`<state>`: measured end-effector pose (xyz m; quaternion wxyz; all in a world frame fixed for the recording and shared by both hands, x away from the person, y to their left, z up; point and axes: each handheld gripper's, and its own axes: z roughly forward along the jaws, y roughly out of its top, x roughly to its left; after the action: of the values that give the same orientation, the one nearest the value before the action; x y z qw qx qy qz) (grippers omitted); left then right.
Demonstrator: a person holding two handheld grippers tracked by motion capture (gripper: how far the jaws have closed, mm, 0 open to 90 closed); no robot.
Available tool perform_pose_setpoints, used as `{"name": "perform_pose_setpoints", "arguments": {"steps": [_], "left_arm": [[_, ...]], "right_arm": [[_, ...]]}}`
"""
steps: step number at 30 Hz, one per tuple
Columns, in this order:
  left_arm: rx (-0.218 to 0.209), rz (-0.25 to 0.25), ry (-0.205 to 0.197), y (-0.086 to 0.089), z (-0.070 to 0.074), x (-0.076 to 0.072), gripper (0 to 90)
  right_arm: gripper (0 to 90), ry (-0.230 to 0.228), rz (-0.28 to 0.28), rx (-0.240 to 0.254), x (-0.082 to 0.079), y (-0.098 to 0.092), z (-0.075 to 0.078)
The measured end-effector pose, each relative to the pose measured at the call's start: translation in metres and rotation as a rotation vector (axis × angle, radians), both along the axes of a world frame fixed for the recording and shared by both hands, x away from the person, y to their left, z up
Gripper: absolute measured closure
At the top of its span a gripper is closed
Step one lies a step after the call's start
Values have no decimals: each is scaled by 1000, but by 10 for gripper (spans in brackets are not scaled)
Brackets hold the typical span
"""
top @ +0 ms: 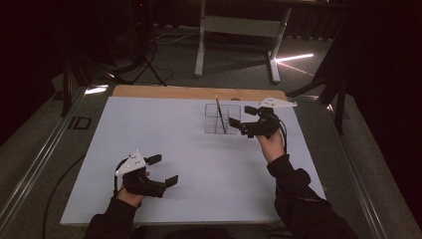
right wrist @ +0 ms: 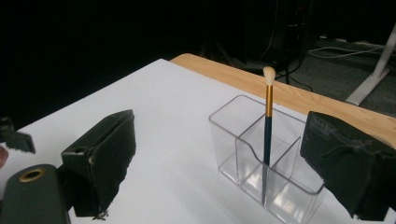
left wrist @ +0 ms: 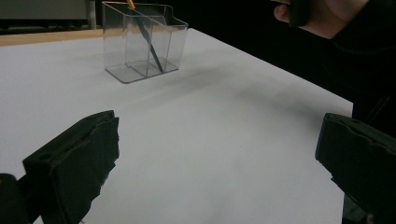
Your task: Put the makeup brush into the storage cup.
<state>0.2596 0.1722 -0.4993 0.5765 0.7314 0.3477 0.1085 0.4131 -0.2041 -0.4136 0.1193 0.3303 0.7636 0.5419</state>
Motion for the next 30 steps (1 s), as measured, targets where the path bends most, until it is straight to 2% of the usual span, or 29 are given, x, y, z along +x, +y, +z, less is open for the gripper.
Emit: {"name": "perform_pose_setpoints", "arguments": {"steps": [3, 12, 17, 21, 30], "left_arm": [[-3, 4, 3, 0, 0, 0, 0], [-2, 4, 3, 0, 0, 0, 0], [-3, 2, -2, 1, 0, 0, 0], [-18, 0, 5, 2, 0, 0, 0], [-16, -1, 0, 1, 1, 0, 0]], "right_arm": [[102, -7, 3, -7, -7, -3, -1], [120, -15, 28, 15, -26, -15, -4], [120, -26, 50, 3, -41, -21, -8], [119, -28, 72, 3, -52, -27, -8], [117, -24, 98, 31, -75, -37, -15]]}}
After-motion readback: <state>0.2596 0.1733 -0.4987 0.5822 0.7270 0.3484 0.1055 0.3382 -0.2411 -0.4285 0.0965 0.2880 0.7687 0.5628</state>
